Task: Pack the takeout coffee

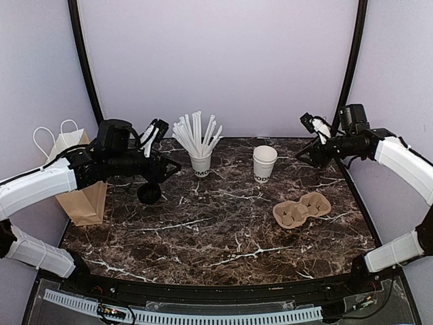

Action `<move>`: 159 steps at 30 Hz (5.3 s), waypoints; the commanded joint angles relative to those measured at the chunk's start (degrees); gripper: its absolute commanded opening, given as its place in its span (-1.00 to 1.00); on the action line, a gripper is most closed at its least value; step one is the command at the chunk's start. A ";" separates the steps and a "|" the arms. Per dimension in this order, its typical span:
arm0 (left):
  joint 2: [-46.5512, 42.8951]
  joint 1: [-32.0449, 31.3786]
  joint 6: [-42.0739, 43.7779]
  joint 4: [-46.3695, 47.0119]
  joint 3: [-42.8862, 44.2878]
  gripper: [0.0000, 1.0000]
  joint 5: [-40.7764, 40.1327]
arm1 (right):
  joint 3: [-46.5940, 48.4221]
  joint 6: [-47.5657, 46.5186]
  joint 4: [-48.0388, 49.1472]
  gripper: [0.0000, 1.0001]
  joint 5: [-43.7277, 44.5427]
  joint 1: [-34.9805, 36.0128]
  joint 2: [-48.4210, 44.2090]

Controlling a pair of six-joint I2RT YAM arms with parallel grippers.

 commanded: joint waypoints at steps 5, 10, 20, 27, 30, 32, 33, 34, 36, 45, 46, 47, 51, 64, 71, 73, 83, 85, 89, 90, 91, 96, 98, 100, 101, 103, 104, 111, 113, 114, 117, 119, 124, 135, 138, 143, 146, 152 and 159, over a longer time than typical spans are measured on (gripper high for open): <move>4.76 -7.08 -2.35 -10.50 7.40 0.23 2.49 | 11.42 -5.48 -4.17 -0.07 4.21 5.72 7.05; 6.98 -7.57 -3.50 -6.85 5.09 0.34 3.54 | 17.79 -2.48 -3.90 -0.29 5.23 7.39 13.63; 11.93 -7.98 -12.11 1.08 2.86 0.84 7.29 | 37.98 -3.20 -18.26 -0.13 11.57 12.59 33.29; 13.30 -8.43 -12.48 0.65 3.87 0.83 8.38 | 44.38 -1.12 -20.79 -0.21 14.45 13.18 40.84; 13.66 -8.63 -12.72 0.73 3.85 0.82 8.40 | 46.31 -1.32 -22.82 -0.25 13.60 13.27 42.85; 13.96 -8.83 -12.87 1.06 3.66 0.81 8.25 | 46.59 -1.53 -23.37 -0.26 12.94 13.35 43.17; 14.07 -8.87 -12.94 1.38 3.46 0.81 8.28 | 46.58 -2.01 -23.69 -0.26 12.26 13.46 43.26; 14.26 -8.94 -13.15 1.48 3.43 0.81 8.30 | 46.44 -2.41 -23.96 -0.26 11.72 13.65 43.28; 14.71 -8.97 -13.25 1.64 3.42 0.80 8.37 | 46.34 -2.72 -24.23 -0.25 11.84 13.95 43.40; 15.48 -9.56 -13.26 1.25 4.01 0.79 8.50 | 47.16 -3.57 -25.36 -0.45 12.17 14.24 45.15; 15.49 -9.58 -13.27 1.23 3.97 0.79 8.49 | 47.40 -3.61 -25.46 -0.46 12.49 14.22 45.47; 15.56 -9.60 -13.36 1.27 3.91 0.78 8.53 | 47.50 -3.66 -25.46 -0.47 12.71 14.23 45.64; 15.67 -9.84 -13.56 1.33 3.95 0.77 8.59 | 47.72 -3.76 -25.44 -0.52 13.17 14.23 46.24; 17.07 -10.64 -14.08 1.38 4.23 0.77 8.97 | 48.39 -3.93 -25.95 -0.89 12.94 14.40 46.46; 17.28 -10.82 -14.09 1.47 4.34 0.76 8.67 | 48.25 -3.80 -26.11 -0.78 14.63 14.76 46.33; 17.39 -10.91 -14.15 1.49 4.37 0.76 8.66 | 48.16 -3.84 -26.25 -0.73 15.43 14.98 46.51; 17.61 -11.09 -14.11 1.40 3.98 0.75 8.32 | 48.16 -3.30 -26.55 -0.79 17.31 15.47 47.05; 17.71 -11.10 -14.22 1.44 3.99 0.75 8.31 | 48.17 -3.12 -26.47 -0.82 17.65 15.47 47.06; 17.74 -11.15 -14.31 1.84 3.90 0.76 8.43 | 47.62 -2.93 -26.49 -0.83 17.88 15.55 47.09; 17.79 -11.17 -14.32 2.01 3.88 0.76 8.41 | 47.45 -2.92 -26.43 -0.82 18.15 15.56 47.07; 17.83 -11.16 -14.39 2.15 3.89 0.75 8.40 | 47.27 -2.92 -26.43 -0.82 18.49 15.62 47.01; 17.99 -11.14 -14.46 2.31 3.91 0.75 8.45 | 46.85 -3.03 -26.35 -0.84 19.28 15.80 46.91; 17.91 -11.18 -14.50 2.29 3.86 0.75 8.66 | 46.84 -3.01 -26.36 -0.89 19.42 15.82 46.80; 17.69 -11.18 -14.69 2.52 3.72 0.75 8.55 | 46.90 -3.01 -26.33 -0.95 19.66 15.96 46.81; 17.60 -11.14 -14.95 2.62 3.50 0.75 8.47 | 46.83 -3.01 -26.40 -0.99 19.87 16.04 46.86; 17.34 -11.18 -15.56 3.06 3.29 0.75 7.98 | 46.70 -3.09 -26.48 -1.00 20.52 16.23 46.61; 17.17 -11.18 -16.18 3.26 3.26 0.75 7.21 | 46.48 -3.09 -26.46 -1.00 20.76 16.47 46.28; 17.05 -11.18 -22.81 5.72 3.20 0.74 3.05 | 43.06 -3.47 -24.29 -1.00 21.21 21.11 39.49; 17.20 -11.18 -27.19 6.49 2.87 0.74 -0.58 | 41.89 -3.53 -23.85 -1.00 19.89 23.18 37.42; 17.27 -11.18 -30.88 6.71 2.38 0.74 -1.81 | 41.39 -3.60 -23.75 -1.00 18.72 24.13 36.51; 17.58 -11.16 -38.46 11.15 0.25 0.71 -4.05 | 39.73 -3.85 -23.34 -1.00 16.30 27.72 34.34; 17.83 -11.13 -43.58 15.29 -1.72 0.69 -3.37 | 38.63 -4.46 -22.60 -1.00 16.36 30.95 33.35; 18.73 -11.14 -51.09 23.06 -5.07 0.67 -2.49 | 36.83 -4.09 -19.95 -1.00 17.13 35.47 32.64; 21.30 -11.16 -53.43 26.72 -3.65 0.61 -2.34 | 36.47 -1.38 -17.50 -1.00 14.49 36.39 34.13; 22.76 -11.18 -54.90 28.20 -2.73 0.59 -0.85 | 36.27 -0.60 -17.36 -1.00 13.87 36.39 33.98; 25.21 -11.18 -55.92 30.82 -1.72 0.57 1.13 | 35.27 -0.12 -16.96 -1.00 13.93 36.45 33.78; 25.37 -11.18 -56.61 31.36 -1.84 0.56 1.42 | 34.46 0.07 -16.57 -1.00 14.57 36.44 33.69; 23.75 -11.16 -57.14 32.59 -3.10 0.59 1.54 | 34.02 0.72 -15.88 -1.00 15.69 36.44 34.27; 25.16 -11.18 -58.28 33.32 -2.34 0.59 2.46 | 35.18 1.39 -16.34 -1.00 14.53 36.44 34.65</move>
